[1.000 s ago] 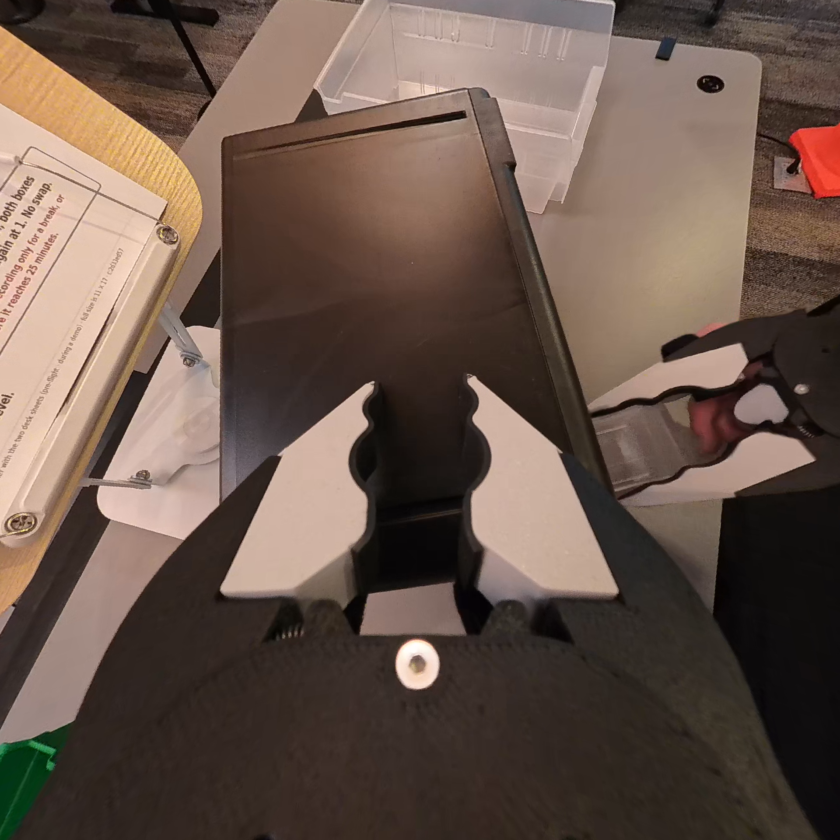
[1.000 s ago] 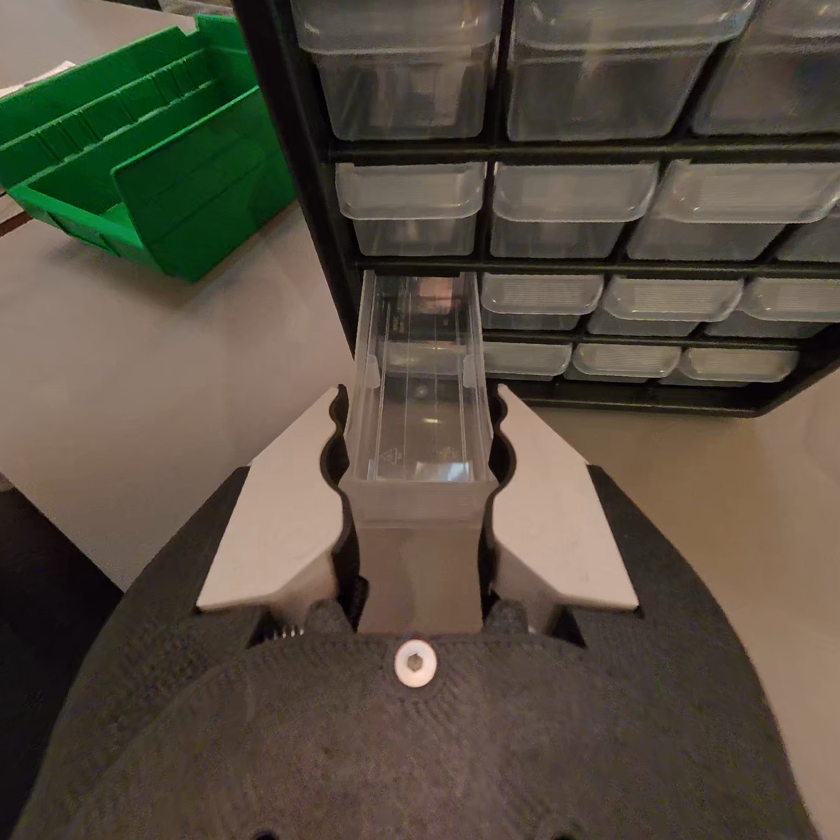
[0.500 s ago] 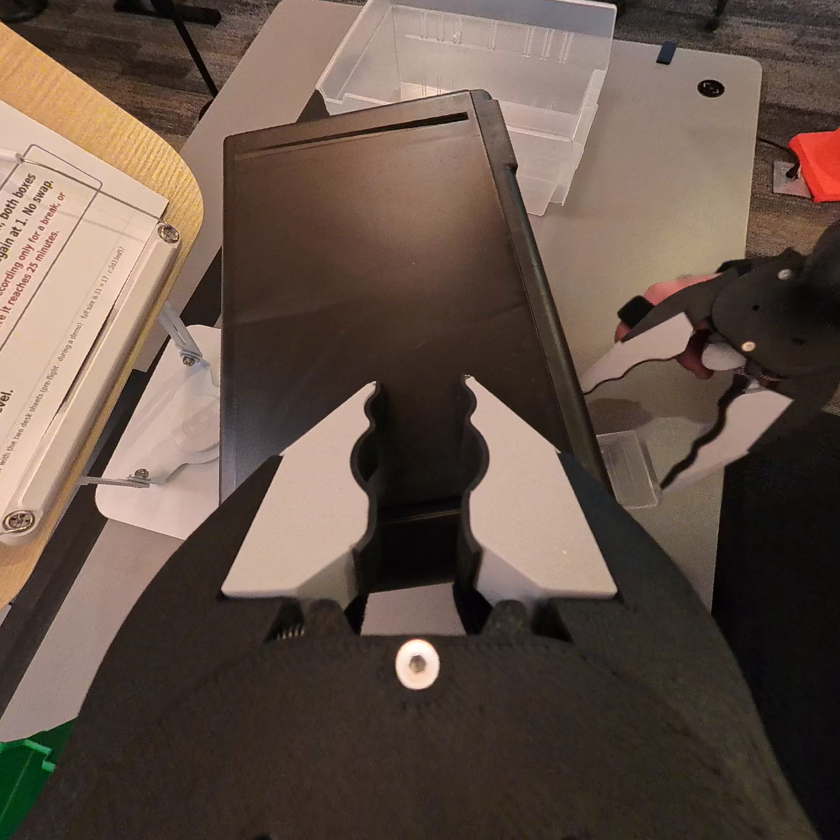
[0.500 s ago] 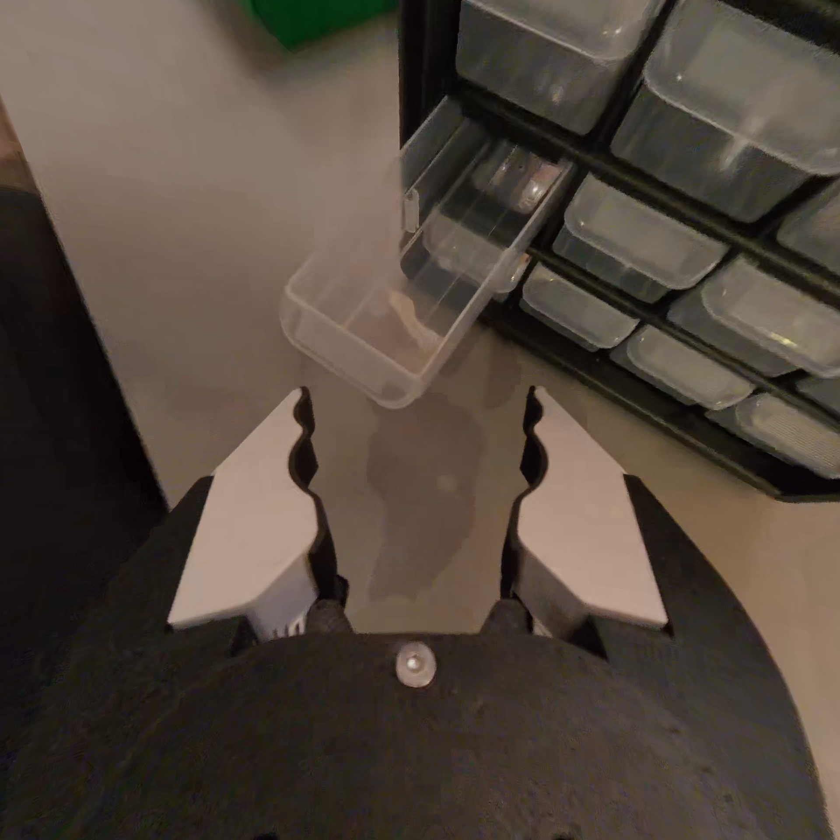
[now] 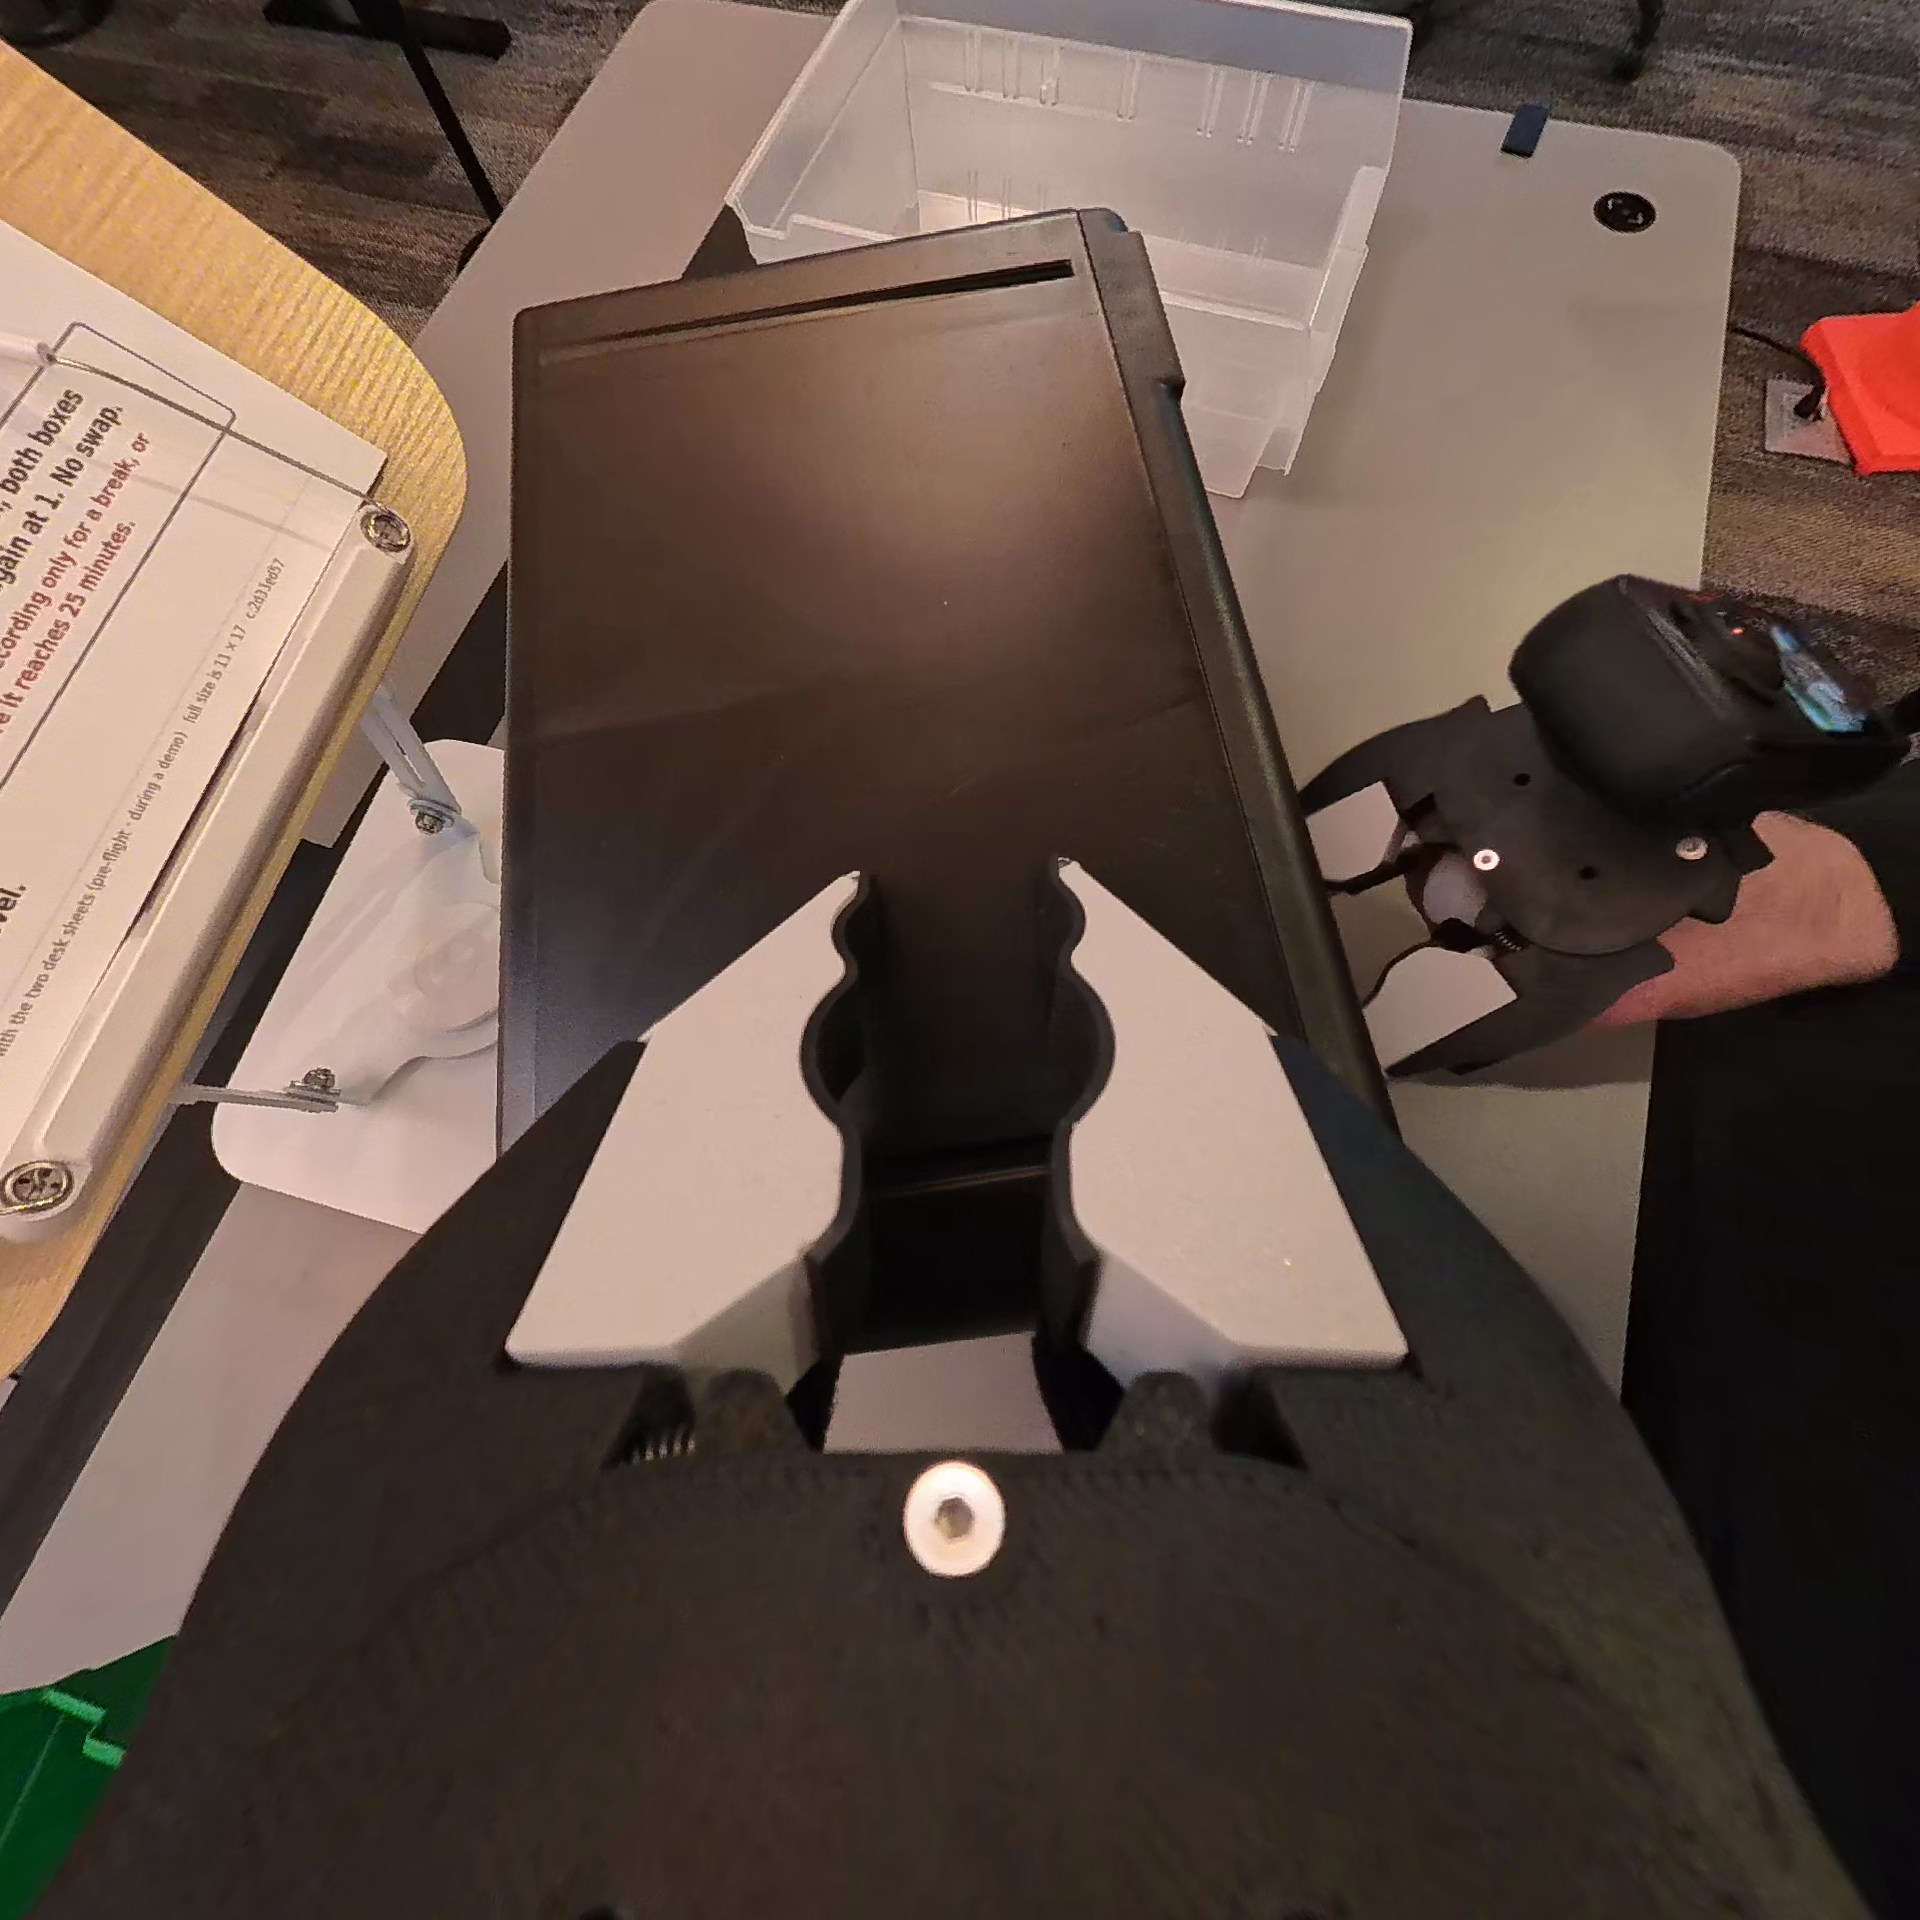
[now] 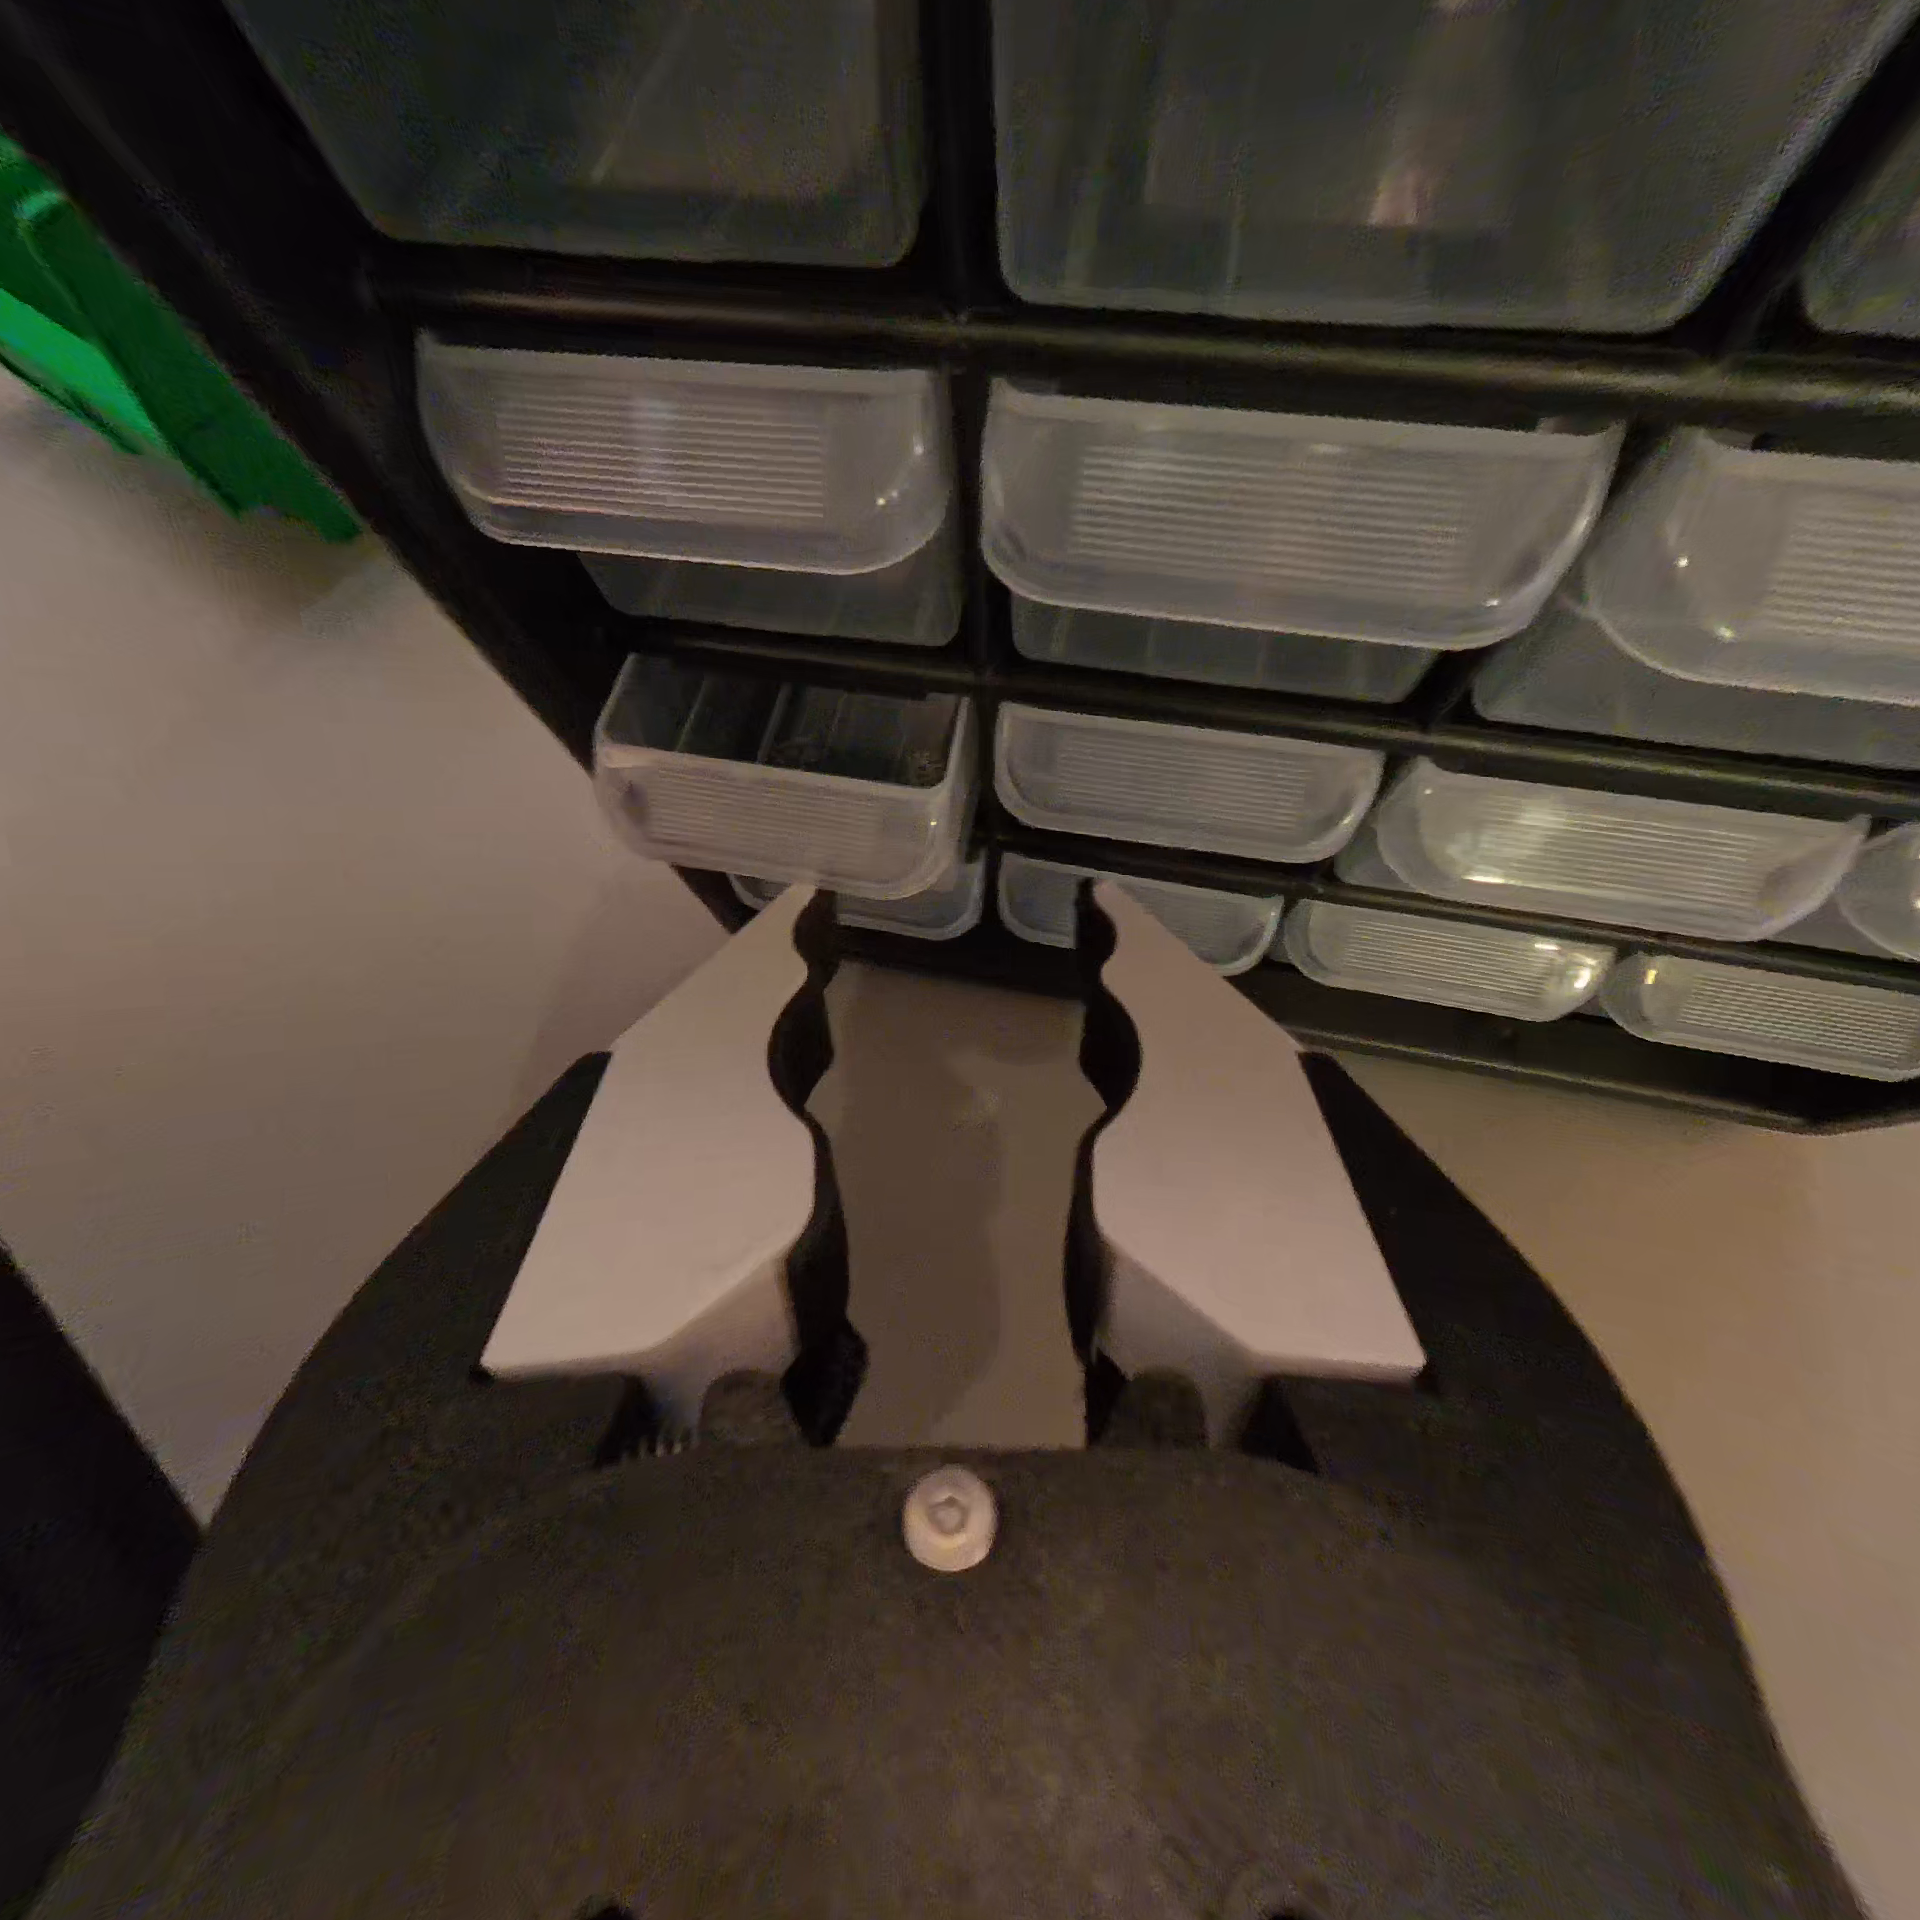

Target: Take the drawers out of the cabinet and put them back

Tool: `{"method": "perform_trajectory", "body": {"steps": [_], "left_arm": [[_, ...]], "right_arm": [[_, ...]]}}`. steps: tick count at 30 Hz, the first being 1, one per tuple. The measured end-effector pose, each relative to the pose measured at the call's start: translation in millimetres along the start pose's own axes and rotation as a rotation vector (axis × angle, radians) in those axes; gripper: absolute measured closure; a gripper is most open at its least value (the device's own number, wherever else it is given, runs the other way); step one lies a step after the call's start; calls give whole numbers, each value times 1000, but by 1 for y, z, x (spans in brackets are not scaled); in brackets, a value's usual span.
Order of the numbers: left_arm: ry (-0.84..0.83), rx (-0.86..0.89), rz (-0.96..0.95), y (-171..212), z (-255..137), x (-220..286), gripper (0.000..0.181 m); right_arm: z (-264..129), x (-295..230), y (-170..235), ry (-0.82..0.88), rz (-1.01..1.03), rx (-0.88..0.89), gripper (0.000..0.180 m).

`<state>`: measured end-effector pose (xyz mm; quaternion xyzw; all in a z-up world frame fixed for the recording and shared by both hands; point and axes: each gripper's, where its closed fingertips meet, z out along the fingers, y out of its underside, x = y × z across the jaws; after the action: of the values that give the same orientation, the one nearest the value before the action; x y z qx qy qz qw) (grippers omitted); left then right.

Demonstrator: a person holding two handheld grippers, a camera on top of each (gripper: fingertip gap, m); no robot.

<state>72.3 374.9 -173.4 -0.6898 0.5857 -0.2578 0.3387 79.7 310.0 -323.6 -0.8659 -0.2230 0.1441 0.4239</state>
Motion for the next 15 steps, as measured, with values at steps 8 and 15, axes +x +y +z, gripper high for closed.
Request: {"method": "perform_trajectory", "body": {"steps": [8, 15], "left_arm": [[7, 9, -3, 0, 0, 1, 151], [4, 6, -3, 0, 0, 0, 152]], "right_arm": [[-14, -31, -9, -187, -42, 74, 180], [10, -27, -14, -95, -45, 110, 180]]}}
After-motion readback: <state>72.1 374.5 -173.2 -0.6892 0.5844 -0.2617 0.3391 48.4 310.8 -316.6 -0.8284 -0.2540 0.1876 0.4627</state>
